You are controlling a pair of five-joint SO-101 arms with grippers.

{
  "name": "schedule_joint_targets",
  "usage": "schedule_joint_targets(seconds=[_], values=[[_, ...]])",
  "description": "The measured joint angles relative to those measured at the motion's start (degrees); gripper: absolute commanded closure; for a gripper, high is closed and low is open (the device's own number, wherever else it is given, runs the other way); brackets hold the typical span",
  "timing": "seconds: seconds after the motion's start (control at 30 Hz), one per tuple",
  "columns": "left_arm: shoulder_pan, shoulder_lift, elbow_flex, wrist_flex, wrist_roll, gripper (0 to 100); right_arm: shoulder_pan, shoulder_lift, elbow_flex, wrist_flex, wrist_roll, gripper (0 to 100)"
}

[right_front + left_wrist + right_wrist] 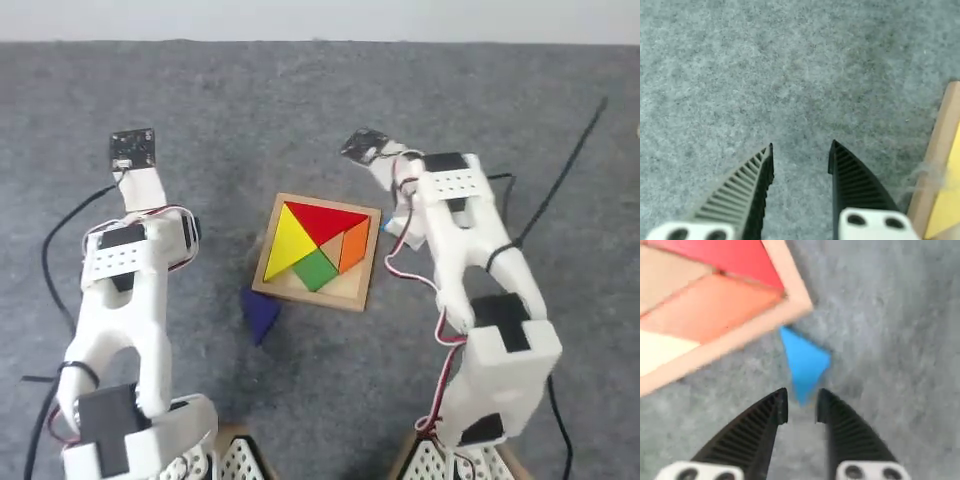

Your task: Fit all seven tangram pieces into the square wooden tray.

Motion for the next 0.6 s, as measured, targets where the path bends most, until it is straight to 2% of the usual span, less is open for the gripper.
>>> schedule_joint_targets(seconds=[0.07, 0.2, 0.47, 0.53, 0.6], values=[[0.0, 0.0, 0.0, 0.0, -0.1, 82, -1.1, 1.3, 0.0, -1.2, 4.0, 68.6], [0.0, 0.0, 0.0, 0.0, -0.2, 82, -1.4, 3.6, 0.0, -2.5, 11.2, 68.5], [0.0, 0.0, 0.0, 0.0, -0.2, 82, -0.9, 8.5, -1.6, -3.4, 13.8, 69.1], [0.0, 0.0, 0.0, 0.0, -0.2, 82, -0.8, 9.2, -2.7, -3.3, 13.7, 75.1], [0.0, 0.0, 0.0, 0.0, -0.2, 82, -0.8, 9.5, -3.0, -3.3, 13.8, 85.8]])
